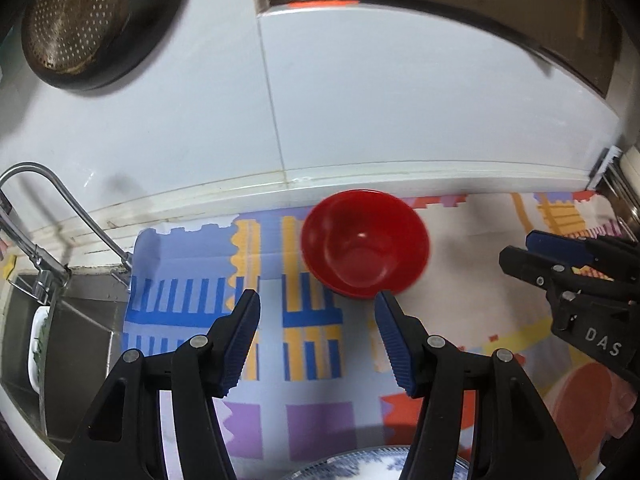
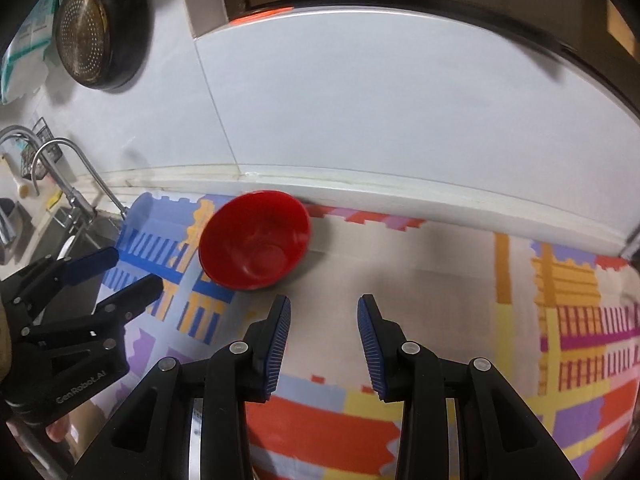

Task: Organize plates and bowls
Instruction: 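Move both grippers to the red bowl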

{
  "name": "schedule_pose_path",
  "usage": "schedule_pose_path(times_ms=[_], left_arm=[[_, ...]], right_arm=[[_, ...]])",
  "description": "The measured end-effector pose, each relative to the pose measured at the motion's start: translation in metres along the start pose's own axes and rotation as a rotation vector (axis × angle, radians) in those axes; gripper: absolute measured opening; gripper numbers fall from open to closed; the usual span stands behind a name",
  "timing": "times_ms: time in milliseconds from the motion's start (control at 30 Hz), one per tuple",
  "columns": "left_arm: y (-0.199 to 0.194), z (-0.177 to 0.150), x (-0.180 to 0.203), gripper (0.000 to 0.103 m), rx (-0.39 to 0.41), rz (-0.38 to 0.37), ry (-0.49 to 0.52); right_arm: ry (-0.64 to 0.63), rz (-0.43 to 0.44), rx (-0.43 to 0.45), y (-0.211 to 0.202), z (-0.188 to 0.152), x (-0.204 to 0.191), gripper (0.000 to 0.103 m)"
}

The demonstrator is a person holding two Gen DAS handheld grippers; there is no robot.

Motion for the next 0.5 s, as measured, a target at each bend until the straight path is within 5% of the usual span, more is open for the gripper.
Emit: schedule_pose_path(times_ms=[500], left_arm=[[0.060, 0.021, -0.024, 0.059, -0.065, 0.020, -0.026]], right_arm=[[-0.033, 0.029, -0.053, 0.064, 0.037, -0.009, 0.036]])
Point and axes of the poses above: each gripper's, at about its wrist camera, not at the fingertips, and y roughly the way its jaws point, x to its right, z to its top, the point moved 4 cm from there along y, roughly the way its jaws point, and after that the axes turned 14 degrees about -y, right-handed, at the moved point
